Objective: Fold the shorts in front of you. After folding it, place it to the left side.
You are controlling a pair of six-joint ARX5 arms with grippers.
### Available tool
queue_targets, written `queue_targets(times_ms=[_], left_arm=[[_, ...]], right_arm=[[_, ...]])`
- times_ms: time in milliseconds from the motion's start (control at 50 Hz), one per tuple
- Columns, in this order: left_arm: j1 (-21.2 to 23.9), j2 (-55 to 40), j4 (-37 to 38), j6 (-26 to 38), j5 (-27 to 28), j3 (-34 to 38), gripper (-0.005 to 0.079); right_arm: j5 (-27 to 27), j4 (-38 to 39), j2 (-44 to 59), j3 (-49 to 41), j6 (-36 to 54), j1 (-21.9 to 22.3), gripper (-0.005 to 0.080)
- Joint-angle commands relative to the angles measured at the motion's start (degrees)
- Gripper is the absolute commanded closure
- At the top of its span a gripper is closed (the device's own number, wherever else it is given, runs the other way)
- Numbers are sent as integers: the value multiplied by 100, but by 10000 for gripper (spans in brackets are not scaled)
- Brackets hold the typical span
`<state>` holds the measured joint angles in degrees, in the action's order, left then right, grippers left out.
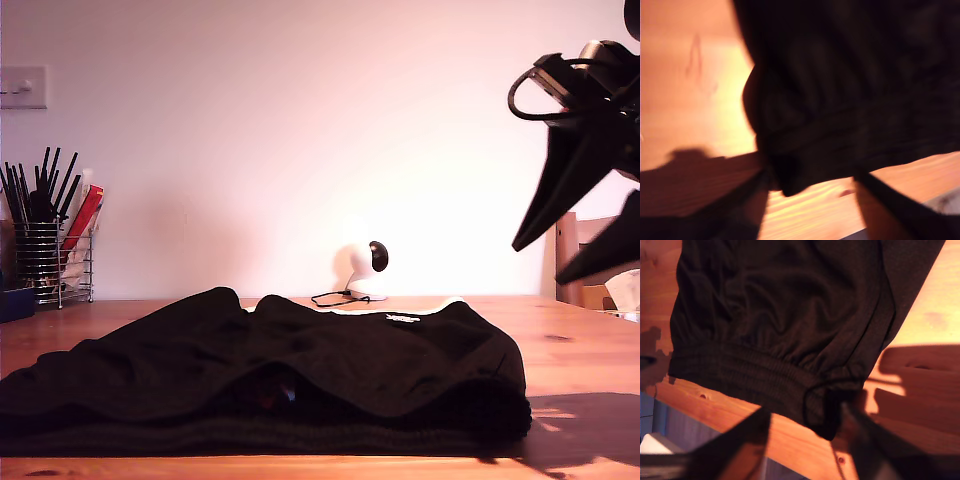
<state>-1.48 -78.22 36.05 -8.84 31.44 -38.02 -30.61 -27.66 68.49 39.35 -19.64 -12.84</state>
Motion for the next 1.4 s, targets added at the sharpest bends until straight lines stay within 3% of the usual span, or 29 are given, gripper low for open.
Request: queue_targets(times_ms=[0, 420, 740, 840, 1380], left_arm=[[63, -181, -31, -17, -2, 105, 71], [503, -1130, -485, -162, 144, 105, 71], [876, -1252, -654, -186, 229, 107, 71], [933, -1252, -651, -184, 247, 107, 71], [953, -1252, -629, -168, 262, 107, 71]], right_arm=[[11, 68, 70, -76, 9, -33, 224], [122, -101, 203, -76, 11, -33, 225], [-42, -243, 822, -76, -57, -103, 225], [-254, -179, 1067, -76, -153, -173, 225], [-251, 597, 2135, -76, -326, -365, 225]])
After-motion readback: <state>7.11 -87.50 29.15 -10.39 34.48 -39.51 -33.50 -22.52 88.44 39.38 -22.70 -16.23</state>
